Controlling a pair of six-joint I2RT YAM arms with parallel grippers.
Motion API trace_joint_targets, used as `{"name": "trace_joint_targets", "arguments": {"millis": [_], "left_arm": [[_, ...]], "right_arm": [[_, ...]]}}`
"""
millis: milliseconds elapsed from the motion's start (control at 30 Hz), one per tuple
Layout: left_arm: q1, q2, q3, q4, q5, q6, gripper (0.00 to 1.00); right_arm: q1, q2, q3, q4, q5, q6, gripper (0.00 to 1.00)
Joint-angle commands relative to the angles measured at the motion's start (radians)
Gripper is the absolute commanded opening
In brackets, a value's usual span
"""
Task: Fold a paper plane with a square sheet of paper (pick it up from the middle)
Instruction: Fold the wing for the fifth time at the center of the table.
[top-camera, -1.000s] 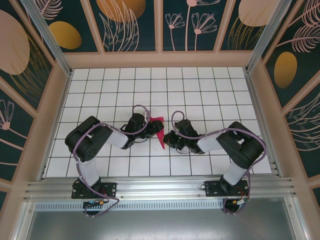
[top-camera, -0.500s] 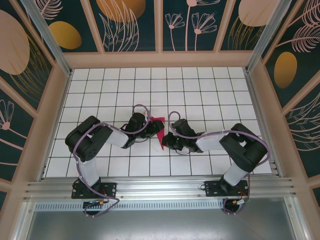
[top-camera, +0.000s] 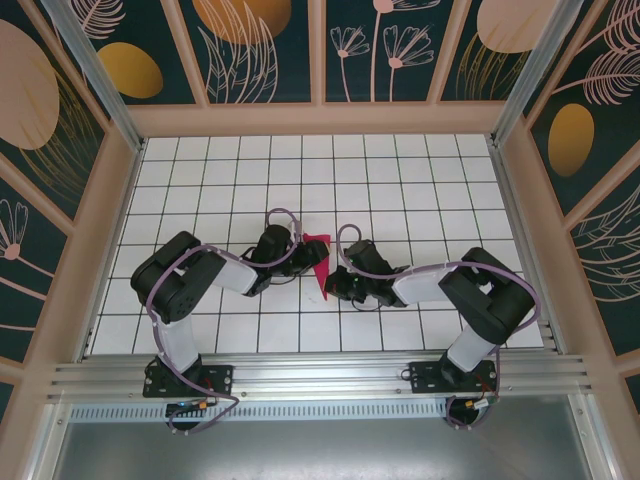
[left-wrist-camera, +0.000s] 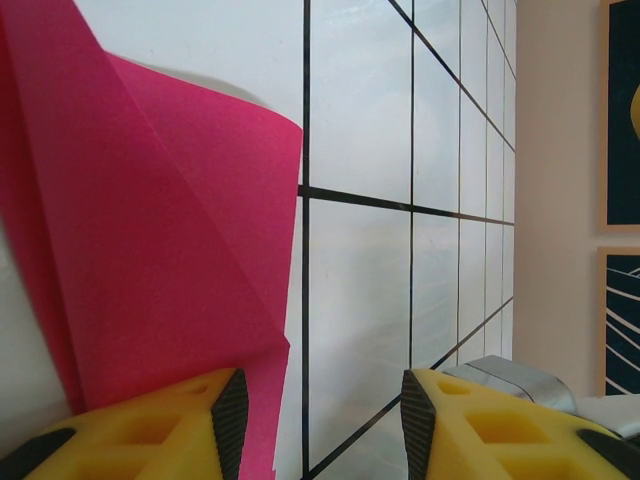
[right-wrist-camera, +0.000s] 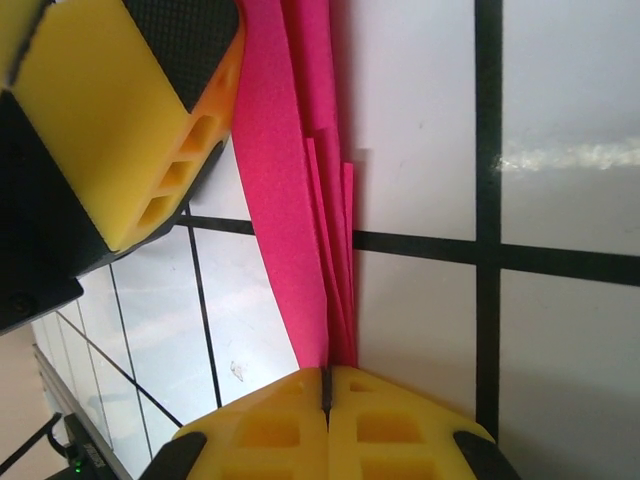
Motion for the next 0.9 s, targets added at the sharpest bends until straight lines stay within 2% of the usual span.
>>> {"name": "trace_joint_targets", "arguments": {"millis": [0, 100, 167, 267, 367, 533, 600, 700, 800, 867], "left_arm": [[0.007, 0.04, 0.017, -0.061, -0.011, 0.029, 0.46], [0.007, 0.041, 0.021, -0.067, -0.011, 0.029, 0.46], [0.006, 0.041, 0.019, -0.066, -0.011, 0.028, 0.46], [0.007, 0.041, 0.019, -0.066, -0.013, 0.026, 0.46], [0.006, 0.042, 0.021, -0.068, -0.014, 0.026, 0.45], [0.006, 0.04, 0.021, -0.069, -0.009, 0.026, 0.45], [0.007, 0.041, 0.023, -0.068, -0.007, 0.029, 0.45], [0.007, 0.044, 0.025, -0.07, -0.004, 0.03, 0.45], [0.007, 0.045, 0.025, -0.067, -0.001, 0.029, 0.45], [0.007, 0.044, 0.025, -0.069, -0.001, 0.029, 0.45]], "right_arm": [[0.022, 0.056, -0.048, -0.113, -0.01, 0.028, 0.02], [0.028, 0.045, -0.048, -0.172, 0.034, 0.023, 0.02], [0.039, 0.038, -0.019, -0.272, 0.102, -0.008, 0.02], [0.071, 0.016, 0.037, -0.329, 0.133, -0.096, 0.07], [0.08, -0.033, 0.074, -0.338, 0.144, -0.129, 0.09], [0.056, -0.187, 0.063, -0.305, 0.18, -0.11, 0.21], [0.044, -0.233, 0.045, -0.263, 0.159, -0.107, 0.22], [0.039, -0.263, 0.01, -0.144, 0.081, -0.098, 0.2], [0.037, -0.224, 0.0, -0.039, 0.015, -0.054, 0.12], [0.035, -0.181, 0.011, -0.021, 0.013, -0.036, 0.08]]}}
